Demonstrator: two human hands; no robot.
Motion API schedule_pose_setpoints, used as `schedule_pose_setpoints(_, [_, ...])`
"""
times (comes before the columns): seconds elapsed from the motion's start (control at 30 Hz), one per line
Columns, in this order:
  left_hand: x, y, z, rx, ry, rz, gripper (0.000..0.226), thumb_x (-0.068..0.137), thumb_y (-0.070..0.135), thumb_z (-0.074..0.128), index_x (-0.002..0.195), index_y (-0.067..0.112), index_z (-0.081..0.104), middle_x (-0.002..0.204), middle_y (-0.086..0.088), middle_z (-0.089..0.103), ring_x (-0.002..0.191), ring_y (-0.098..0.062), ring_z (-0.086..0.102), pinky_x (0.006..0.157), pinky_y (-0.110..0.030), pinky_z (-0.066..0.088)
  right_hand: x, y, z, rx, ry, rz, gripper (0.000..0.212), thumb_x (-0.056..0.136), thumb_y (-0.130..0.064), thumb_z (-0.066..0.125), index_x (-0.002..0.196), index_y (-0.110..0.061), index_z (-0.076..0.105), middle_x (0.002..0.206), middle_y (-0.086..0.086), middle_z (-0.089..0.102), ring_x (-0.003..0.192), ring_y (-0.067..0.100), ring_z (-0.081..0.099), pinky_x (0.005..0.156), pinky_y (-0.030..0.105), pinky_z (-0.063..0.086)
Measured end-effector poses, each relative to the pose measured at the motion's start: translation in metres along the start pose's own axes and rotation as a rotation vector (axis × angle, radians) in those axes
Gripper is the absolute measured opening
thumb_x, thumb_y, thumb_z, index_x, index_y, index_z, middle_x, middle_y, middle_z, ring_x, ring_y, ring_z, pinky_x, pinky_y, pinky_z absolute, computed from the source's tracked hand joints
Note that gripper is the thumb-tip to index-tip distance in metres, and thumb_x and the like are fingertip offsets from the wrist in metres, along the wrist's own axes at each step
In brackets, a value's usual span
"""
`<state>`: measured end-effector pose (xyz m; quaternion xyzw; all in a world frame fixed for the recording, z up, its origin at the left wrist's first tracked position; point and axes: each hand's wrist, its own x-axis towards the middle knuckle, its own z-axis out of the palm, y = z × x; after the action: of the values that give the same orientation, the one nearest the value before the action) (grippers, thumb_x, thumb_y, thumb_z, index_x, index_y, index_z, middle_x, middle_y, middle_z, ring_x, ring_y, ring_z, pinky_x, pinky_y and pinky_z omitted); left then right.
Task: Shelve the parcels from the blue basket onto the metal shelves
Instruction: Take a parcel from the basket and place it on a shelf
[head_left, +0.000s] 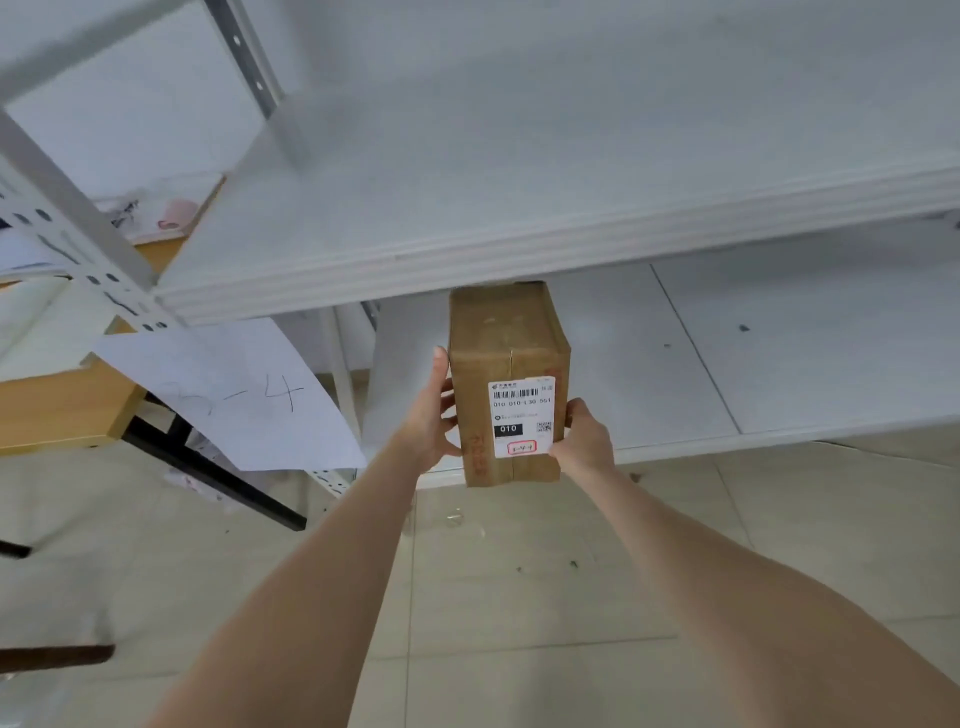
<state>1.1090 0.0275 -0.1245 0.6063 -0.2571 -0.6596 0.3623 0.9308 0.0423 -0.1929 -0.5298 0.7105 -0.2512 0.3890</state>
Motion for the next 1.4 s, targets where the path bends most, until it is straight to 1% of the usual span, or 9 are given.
schedule_pose_setpoints(0.23, [0.067,-0.025,-0.024,-0.035,0.069,0.114,0.071,0.091,0.068,0.032,0.140,0.018,0.044,0.142,-0.003,0.048,0.133,-0.028,0.041,0.105,-0.067,0.027,0.059,0.018,0.058,0.087,0.037,-0.013,0.020,0.088,-0.006,0.058,0.105,-0.010,0.048,0.105,0.011,0.065,0.098,0.029,0.062,0.082,0.042,0.054])
schedule_pose_setpoints(0.37, [0.097,-0.044,-0.029,-0.066,0.096,0.145,0.058,0.095,0.060,0.034,0.138,0.023,0.047,0.141,-0.001,0.049,0.131,-0.027,0.043,0.106,-0.066,0.028,0.081,0.032,0.079,0.098,0.064,-0.013,0.020,0.091,-0.006,0.056,0.110,-0.007,0.050,0.105,0.011,0.065,0.097,0.029,0.062,0.078,0.036,0.053])
schedule_pose_setpoints(0.67, [0.125,-0.072,-0.018,-0.139,0.082,0.149,0.038,0.098,0.046,0.032,0.112,0.023,0.058,0.127,0.000,0.059,0.118,-0.020,0.054,0.094,-0.051,0.044,0.099,0.059,0.085,0.101,0.130,-0.009,0.017,0.091,-0.003,0.052,0.106,-0.009,0.049,0.106,0.011,0.066,0.086,0.024,0.058,0.074,0.035,0.053])
schedule_pose_setpoints(0.77, [0.126,-0.073,-0.018,-0.113,0.112,0.145,0.040,0.099,0.044,0.029,0.119,0.022,0.056,0.131,0.000,0.057,0.122,-0.020,0.051,0.103,-0.052,0.037,0.099,0.056,0.079,0.041,0.068,0.001,0.034,0.088,-0.006,0.059,0.120,-0.008,0.047,0.119,0.011,0.063,0.100,0.027,0.061,0.081,0.036,0.052])
schedule_pose_setpoints(0.83, [0.121,-0.071,-0.019,-0.053,0.200,0.165,0.046,0.100,0.044,0.028,0.134,0.019,0.049,0.139,-0.001,0.051,0.129,-0.020,0.046,0.111,-0.047,0.029,0.094,0.051,0.070,-0.036,0.015,0.008,0.067,0.082,-0.013,0.071,0.139,-0.010,0.037,0.138,0.010,0.049,0.118,0.029,0.054,0.091,0.039,0.048])
schedule_pose_setpoints(0.93, [0.101,-0.059,-0.021,0.297,0.438,0.412,0.045,0.102,0.038,0.033,0.141,0.016,0.039,0.144,-0.003,0.042,0.130,-0.021,0.042,0.107,-0.033,0.030,0.078,0.036,0.047,-0.153,0.091,-0.056,0.102,0.073,-0.037,0.081,0.151,-0.014,0.019,0.156,0.007,0.020,0.138,0.029,0.034,0.104,0.046,0.040])
schedule_pose_setpoints(1.1, [0.066,-0.030,-0.017,1.081,0.431,0.875,0.059,0.092,0.025,0.054,0.146,0.014,0.032,0.151,-0.003,0.031,0.135,-0.021,0.036,0.103,-0.038,0.040,0.061,-0.006,0.015,-0.493,0.235,-0.444,0.093,0.080,-0.050,0.071,0.151,-0.015,0.024,0.161,0.008,0.013,0.147,0.027,0.016,0.112,0.041,0.030])
schedule_pose_setpoints(1.27, [0.069,-0.027,-0.008,1.572,0.345,0.772,0.066,0.096,0.013,0.046,0.153,0.013,0.013,0.160,-0.004,0.013,0.148,-0.019,0.008,0.117,-0.030,0.020,0.056,-0.025,0.019,-0.695,0.079,-0.521,0.062,0.096,-0.014,0.055,0.151,-0.021,0.027,0.162,0.004,0.012,0.148,0.027,0.016,0.101,0.044,0.047])
schedule_pose_setpoints(1.4, [0.071,-0.030,-0.005,1.644,0.329,0.711,0.063,0.098,0.006,0.043,0.153,0.012,0.012,0.161,-0.006,0.007,0.148,-0.017,0.008,0.109,-0.032,0.035,0.058,-0.025,0.020,-0.705,0.070,-0.470,0.059,0.098,-0.004,0.044,0.151,-0.025,0.028,0.161,0.002,0.016,0.145,0.025,0.024,0.100,0.041,0.047])
